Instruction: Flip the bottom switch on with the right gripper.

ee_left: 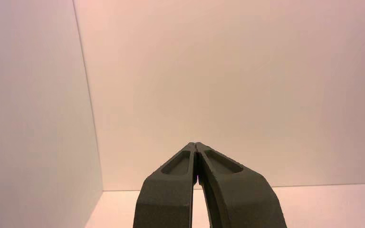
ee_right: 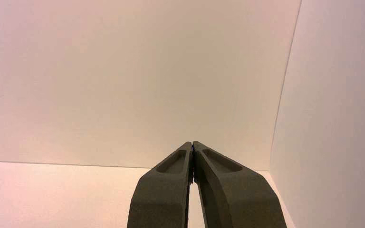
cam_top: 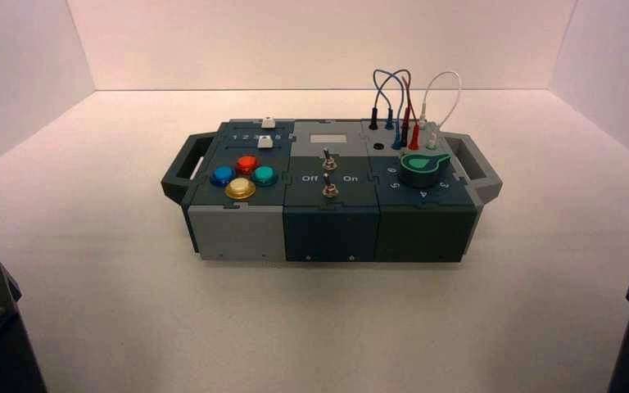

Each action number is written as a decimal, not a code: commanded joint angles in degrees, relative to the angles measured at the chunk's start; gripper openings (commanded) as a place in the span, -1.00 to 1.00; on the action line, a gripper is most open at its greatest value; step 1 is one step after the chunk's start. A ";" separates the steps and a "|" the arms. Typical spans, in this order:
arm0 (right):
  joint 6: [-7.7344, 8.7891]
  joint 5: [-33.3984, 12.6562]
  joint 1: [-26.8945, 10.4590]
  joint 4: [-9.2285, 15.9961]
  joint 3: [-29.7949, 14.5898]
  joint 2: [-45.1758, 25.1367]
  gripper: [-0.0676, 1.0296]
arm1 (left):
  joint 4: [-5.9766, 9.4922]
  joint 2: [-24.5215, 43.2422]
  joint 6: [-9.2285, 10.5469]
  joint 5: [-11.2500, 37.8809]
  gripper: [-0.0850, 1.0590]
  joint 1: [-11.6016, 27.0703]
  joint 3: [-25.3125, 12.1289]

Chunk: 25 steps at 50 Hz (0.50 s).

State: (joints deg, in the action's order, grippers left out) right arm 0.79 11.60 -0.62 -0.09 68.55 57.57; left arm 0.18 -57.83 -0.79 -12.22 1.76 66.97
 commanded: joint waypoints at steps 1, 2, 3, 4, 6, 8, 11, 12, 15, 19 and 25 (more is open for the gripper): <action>0.09 0.26 -0.09 0.00 -1.93 -0.26 -0.92 | 0.00 0.26 -0.18 -0.26 -0.90 -0.09 -1.85; 0.09 0.26 -0.18 0.00 -1.93 -0.18 -0.92 | 0.00 0.26 -0.18 -0.26 -0.90 0.00 -1.76; 0.09 0.26 -0.18 0.00 -1.93 -0.18 -0.92 | 0.00 0.26 -0.18 -0.26 -0.90 -0.09 -1.76; 0.00 0.26 -0.18 -0.09 -2.02 -0.18 -0.92 | 0.09 0.26 -0.18 -0.26 -0.90 -0.09 -1.76; 0.09 0.26 -0.26 0.00 -2.02 -0.09 -0.92 | 0.00 0.26 -0.18 -0.18 -0.90 0.00 -1.76; 0.00 0.26 -0.26 0.00 -1.93 0.00 -0.92 | 0.00 0.26 -0.18 -0.09 -0.90 -0.09 -1.76; 0.09 0.26 -0.26 0.00 -1.85 0.18 -0.92 | 0.00 0.44 -0.18 0.00 -0.90 0.00 -1.85; 0.09 0.18 -0.26 0.00 -1.85 0.18 -0.92 | 0.00 0.53 -0.18 0.00 -0.90 0.00 -1.85; 0.09 0.00 -0.26 -0.09 -1.85 0.35 -0.92 | 0.00 0.53 -0.18 0.00 -0.90 -0.09 -1.93; 0.09 -0.26 -0.26 0.00 -1.85 0.44 -0.92 | 0.00 0.53 -0.18 0.00 -0.90 0.00 -1.93; 0.09 -0.35 -0.35 0.00 -1.93 0.35 -0.92 | 0.00 0.70 -0.18 0.35 -0.90 -0.09 -2.11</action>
State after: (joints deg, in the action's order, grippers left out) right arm 0.79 10.99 -0.79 -0.09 68.55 58.27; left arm 0.18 -57.66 -0.79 -11.87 1.76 66.88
